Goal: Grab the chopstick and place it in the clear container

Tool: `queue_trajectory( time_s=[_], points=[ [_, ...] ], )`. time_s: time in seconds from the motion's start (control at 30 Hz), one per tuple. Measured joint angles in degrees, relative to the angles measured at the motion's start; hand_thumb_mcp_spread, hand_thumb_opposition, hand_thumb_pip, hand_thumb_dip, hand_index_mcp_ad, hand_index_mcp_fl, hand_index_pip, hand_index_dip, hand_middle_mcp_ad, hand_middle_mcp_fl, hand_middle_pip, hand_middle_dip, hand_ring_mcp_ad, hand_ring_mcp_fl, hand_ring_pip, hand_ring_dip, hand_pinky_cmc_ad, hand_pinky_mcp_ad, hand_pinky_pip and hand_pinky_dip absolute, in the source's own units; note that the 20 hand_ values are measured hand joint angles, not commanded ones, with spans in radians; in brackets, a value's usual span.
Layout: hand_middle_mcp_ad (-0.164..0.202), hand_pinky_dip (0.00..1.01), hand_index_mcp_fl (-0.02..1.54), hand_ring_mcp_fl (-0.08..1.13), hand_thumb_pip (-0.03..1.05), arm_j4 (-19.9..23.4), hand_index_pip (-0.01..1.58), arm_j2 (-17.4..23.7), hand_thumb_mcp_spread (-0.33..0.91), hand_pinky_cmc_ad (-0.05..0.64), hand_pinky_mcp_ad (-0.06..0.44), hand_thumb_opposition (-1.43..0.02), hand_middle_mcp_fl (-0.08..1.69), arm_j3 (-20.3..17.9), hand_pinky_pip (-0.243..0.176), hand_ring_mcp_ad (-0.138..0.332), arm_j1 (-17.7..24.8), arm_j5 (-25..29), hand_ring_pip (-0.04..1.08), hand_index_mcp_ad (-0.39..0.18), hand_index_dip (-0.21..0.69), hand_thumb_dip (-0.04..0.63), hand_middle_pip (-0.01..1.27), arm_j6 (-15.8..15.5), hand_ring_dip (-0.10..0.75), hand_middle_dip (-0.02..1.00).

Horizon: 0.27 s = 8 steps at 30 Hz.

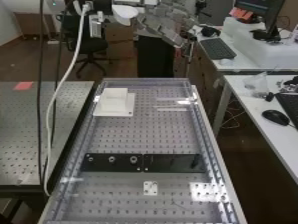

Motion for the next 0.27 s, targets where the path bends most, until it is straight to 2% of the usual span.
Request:
queue_trajectory(
  time_s=[0.27],
  points=[
    [0.061,0.2,0.27,0.05,0.4,0.15,0.04,0.02,0.24,0.56,0.424,-0.68,0.27,0.01,0.005,0.133,0.08,0.05,0.11,-0.22,0.305,0.077,0.1,-0.01,0.23,0.34]
  ],
)
